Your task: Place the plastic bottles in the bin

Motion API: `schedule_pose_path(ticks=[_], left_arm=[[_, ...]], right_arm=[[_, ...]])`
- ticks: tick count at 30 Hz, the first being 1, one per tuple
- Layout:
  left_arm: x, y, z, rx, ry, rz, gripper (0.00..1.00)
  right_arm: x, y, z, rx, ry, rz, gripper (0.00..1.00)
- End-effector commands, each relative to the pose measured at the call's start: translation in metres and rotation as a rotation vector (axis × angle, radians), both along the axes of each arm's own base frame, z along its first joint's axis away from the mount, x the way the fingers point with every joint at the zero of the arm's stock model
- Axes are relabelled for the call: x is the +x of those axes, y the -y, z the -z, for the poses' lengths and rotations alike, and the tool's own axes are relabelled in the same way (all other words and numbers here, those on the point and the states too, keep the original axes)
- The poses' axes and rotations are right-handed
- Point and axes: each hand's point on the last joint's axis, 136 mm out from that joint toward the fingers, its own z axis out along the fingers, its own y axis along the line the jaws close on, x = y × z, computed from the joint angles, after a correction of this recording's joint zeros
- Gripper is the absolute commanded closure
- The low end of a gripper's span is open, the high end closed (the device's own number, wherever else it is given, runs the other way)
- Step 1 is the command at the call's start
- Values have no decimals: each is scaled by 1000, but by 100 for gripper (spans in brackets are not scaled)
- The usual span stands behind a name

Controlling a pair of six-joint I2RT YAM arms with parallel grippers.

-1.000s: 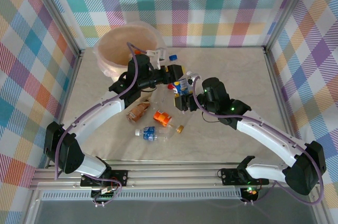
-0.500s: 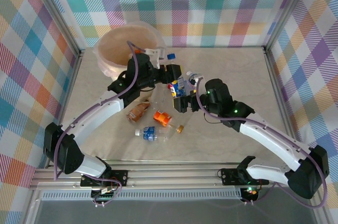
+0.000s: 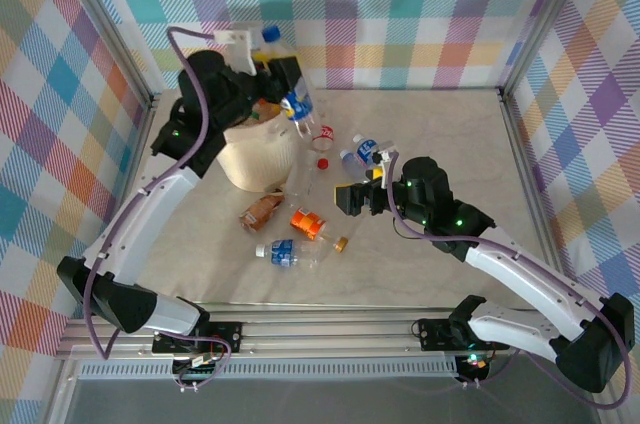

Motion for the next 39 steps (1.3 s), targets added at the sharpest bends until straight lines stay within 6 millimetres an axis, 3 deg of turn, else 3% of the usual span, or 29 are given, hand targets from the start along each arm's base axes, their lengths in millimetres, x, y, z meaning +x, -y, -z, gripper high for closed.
schedule_pose_path(ticks=[1, 6, 13, 17, 23, 39], left_arm=[[12, -26, -23, 55, 85, -84, 56], [30, -66, -46, 107, 156, -211, 56], [70, -100, -34, 179, 116, -286, 56], [94, -111, -5, 210, 4, -275, 56], [119, -110, 42, 258, -151, -210, 54], [133, -96, 131, 362, -414, -85, 47]], right_arm=[[2, -3, -3, 8, 28, 0, 0], [5, -6, -2, 8, 27, -2, 0], [7, -9, 1, 0, 16, -4, 0], [9, -9, 4, -4, 11, 4, 0], [11, -7, 8, -16, -5, 20, 0], [17, -2, 17, -50, -43, 71, 0]])
